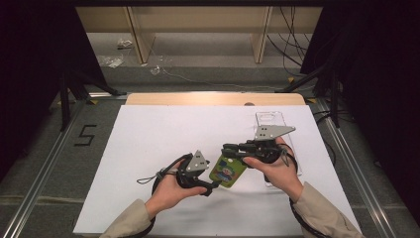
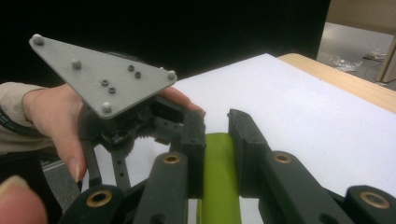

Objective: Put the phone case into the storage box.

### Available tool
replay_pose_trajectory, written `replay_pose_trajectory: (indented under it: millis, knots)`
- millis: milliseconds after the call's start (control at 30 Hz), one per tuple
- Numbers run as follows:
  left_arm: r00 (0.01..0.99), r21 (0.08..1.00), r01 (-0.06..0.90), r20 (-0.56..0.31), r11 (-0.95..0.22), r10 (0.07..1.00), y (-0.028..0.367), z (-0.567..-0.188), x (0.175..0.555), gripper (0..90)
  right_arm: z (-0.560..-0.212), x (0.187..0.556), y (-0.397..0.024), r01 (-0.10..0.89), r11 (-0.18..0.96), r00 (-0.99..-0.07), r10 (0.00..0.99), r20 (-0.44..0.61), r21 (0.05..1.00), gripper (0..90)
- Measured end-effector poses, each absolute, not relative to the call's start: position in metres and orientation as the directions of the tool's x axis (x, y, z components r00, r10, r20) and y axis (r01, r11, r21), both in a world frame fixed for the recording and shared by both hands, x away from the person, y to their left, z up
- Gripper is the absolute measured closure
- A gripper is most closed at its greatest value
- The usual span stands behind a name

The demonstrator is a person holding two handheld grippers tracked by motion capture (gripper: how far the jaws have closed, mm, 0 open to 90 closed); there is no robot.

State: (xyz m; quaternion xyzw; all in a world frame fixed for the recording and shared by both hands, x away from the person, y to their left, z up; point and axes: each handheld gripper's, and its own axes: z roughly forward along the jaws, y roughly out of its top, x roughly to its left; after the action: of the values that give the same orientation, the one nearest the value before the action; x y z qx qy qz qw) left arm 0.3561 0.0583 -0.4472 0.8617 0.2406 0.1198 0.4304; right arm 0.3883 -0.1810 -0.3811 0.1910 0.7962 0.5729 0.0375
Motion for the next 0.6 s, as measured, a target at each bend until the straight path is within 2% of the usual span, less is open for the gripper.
replay_pose_trajectory:
  millis: [433,600]
  knots:
    - [0.867,0.792,0.311,-0.010,-0.525,0.498,0.0537,-0.4503,0.3567,28.2,-0.3802,0.3875,-0.1800,0.246,0.286,-0.933,0.328,0.147,0.926,77.6]
    - [0.874,0.791,0.312,-0.022,-0.526,0.486,0.0530,-0.4519,0.3575,33.5,-0.3794,0.3877,-0.1807,0.246,0.290,-0.935,0.322,0.147,0.925,77.7]
